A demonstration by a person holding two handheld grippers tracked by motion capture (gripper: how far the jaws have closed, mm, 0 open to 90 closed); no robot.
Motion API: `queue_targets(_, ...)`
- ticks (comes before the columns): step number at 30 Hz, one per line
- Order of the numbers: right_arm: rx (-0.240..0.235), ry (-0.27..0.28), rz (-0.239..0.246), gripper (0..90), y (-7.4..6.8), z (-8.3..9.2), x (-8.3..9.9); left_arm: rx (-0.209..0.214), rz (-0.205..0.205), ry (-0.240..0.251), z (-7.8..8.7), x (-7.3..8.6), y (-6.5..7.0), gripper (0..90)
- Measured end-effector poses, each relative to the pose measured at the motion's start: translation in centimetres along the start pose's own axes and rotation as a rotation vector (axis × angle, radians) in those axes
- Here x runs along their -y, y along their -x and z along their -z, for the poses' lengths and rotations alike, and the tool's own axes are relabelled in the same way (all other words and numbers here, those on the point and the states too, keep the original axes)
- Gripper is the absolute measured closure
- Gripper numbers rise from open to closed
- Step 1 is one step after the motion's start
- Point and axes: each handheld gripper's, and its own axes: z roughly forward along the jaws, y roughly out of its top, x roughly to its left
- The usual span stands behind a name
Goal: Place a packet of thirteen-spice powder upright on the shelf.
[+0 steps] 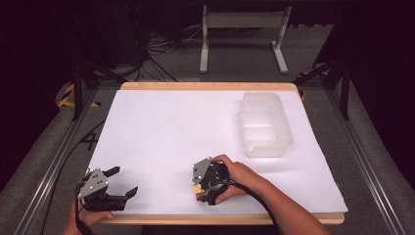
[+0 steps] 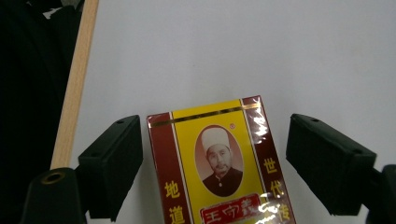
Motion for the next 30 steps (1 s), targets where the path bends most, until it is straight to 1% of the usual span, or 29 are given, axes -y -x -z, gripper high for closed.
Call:
queue_targets(1, -0.009, -0.015, 0.013, 19.9, 0.0, -0.3, -0.2, 0.001, -0.001, -0.001, 0.0, 0.0, 0.0, 6.6)
queue_targets(5, -0.022, -0.036, 0.025, 23.3, 0.2, -1.0, -0.6, 0.006, -0.004, -0.005, -0.1, 0.0, 0.0, 6.6)
queue_targets(7, -0.033, -0.036, 0.033, 28.0, 0.2, -1.2, -0.7, 0.006, -0.004, -0.006, -0.1, 0.0, 0.0, 6.6)
queue_targets(8, -0.035, -0.032, 0.038, 28.5, 0.2, -1.1, -0.7, 0.007, -0.003, -0.006, -0.1, 0.0, 0.0, 6.6)
queue_targets(12, -0.009, -0.038, 0.041, 30.4, 0.1, -0.7, -0.7, 0.006, -0.002, -0.006, -0.1, 0.0, 0.0, 6.6)
queue_targets(14, 0.017, -0.026, 0.023, 31.0, 0.2, -0.2, -0.6, 0.007, -0.003, -0.005, -0.1, 0.0, 0.0, 6.6)
queue_targets(15, 0.019, -0.012, 0.012, 31.0, 0.2, 0.2, -0.5, 0.007, -0.003, -0.005, -0.1, 0.0, 0.0, 6.6)
queue_targets(16, 0.019, -0.012, 0.012, 31.0, 0.2, 0.2, -0.5, 0.007, -0.003, -0.005, -0.1, 0.0, 0.0, 6.6)
queue_targets(17, 0.05, 0.017, -0.012, 31.3, 0.4, 0.9, -0.3, 0.005, -0.003, -0.005, -0.1, 0.0, 0.0, 6.6)
queue_targets(18, 0.056, 0.03, -0.025, 31.3, 0.4, 1.2, -0.2, 0.005, -0.003, -0.005, -0.1, 0.0, 0.0, 6.6)
queue_targets(20, 0.084, 0.069, -0.053, 31.5, 0.4, 2.2, 0.2, 0.006, 0.002, -0.005, -0.1, 0.0, 0.0, 6.6)
queue_targets(21, 0.084, 0.069, -0.053, 31.5, 0.4, 2.2, 0.2, 0.006, 0.002, -0.005, -0.1, 0.0, 0.0, 6.6)
queue_targets(22, 0.09, 0.08, -0.065, 31.6, 0.5, 2.5, 0.4, 0.006, 0.004, -0.006, -0.1, 0.0, 0.0, 6.6)
queue_targets(23, 0.101, 0.104, -0.075, 31.7, 0.5, 3.0, 0.6, 0.007, 0.004, -0.004, -0.1, 0.0, 0.0, 6.6)
queue_targets(26, 0.148, 0.139, -0.119, 32.1, 0.5, 4.4, 1.2, 0.01, 0.005, -0.006, -0.2, 0.0, 0.1, 6.6)
queue_targets(28, 0.169, 0.147, -0.138, 32.3, 0.4, 5.1, 1.4, 0.008, 0.0, -0.008, -0.2, -0.1, 0.1, 6.6)
queue_targets(30, 0.191, 0.17, -0.145, 32.5, 0.2, 6.0, 1.6, 0.013, 0.002, -0.011, -0.3, -0.1, 0.1, 6.6)
